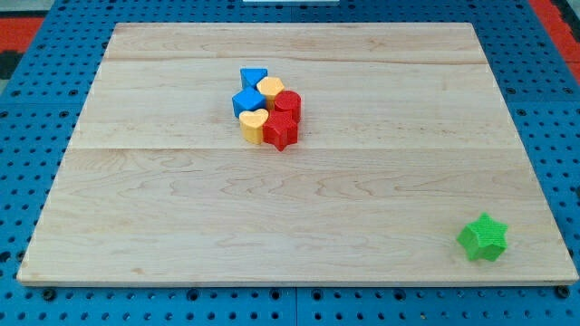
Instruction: Move the green star towards the bottom center
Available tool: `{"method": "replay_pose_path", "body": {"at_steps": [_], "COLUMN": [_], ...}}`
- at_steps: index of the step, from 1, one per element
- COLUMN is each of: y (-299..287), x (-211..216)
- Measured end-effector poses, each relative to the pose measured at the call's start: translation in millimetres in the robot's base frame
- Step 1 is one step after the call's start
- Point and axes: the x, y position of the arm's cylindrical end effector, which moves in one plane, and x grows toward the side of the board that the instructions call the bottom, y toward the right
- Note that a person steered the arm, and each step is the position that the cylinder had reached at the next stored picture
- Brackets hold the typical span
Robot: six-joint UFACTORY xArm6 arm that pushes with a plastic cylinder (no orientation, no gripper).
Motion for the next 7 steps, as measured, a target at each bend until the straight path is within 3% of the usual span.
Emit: {"method": "replay_pose_path", "body": {"at_steps": [2, 3, 6, 7], "y": [-90, -76, -130, -120], "x": [23, 66, 27, -16]}}
